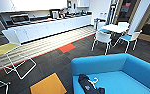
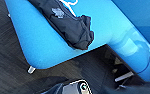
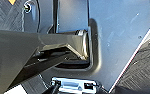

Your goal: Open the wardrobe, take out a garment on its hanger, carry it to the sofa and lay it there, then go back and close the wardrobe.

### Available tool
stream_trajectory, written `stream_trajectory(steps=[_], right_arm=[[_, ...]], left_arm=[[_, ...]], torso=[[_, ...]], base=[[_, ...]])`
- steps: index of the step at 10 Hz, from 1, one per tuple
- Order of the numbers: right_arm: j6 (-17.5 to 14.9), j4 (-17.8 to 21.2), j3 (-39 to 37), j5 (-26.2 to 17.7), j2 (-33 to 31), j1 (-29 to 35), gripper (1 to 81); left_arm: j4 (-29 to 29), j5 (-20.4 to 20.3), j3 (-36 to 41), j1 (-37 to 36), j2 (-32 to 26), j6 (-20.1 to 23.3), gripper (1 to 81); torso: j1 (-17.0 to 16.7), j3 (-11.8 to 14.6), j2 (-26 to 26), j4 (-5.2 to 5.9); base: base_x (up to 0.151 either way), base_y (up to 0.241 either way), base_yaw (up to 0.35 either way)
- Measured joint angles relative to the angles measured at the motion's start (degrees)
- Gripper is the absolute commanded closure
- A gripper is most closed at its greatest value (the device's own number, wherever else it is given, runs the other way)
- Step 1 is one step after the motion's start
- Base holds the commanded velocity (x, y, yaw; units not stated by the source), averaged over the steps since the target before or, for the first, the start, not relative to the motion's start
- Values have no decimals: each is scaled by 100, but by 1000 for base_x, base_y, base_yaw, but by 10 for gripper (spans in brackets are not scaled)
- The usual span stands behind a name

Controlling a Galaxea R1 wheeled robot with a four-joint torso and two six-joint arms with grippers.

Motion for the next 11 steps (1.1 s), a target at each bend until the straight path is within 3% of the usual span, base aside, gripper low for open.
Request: stream_trajectory(steps=[3,8,11], right_arm=[[0,0,0,-23,0,23,10],[0,-1,0,-23,-2,66,10],[1,-1,0,-23,-2,63,10]], left_arm=[[377,-824,-40,997,-469,17,10],[739,-2500,-1904,1905,-538,20,10],[883,-3122,-2608,2297,-216,20,10]], torso=[[-8,28,-6,0],[-13,35,-11,0],[-13,37,-13,0]], base=[[0,0,0],[0,0,0],[0,0,0]])
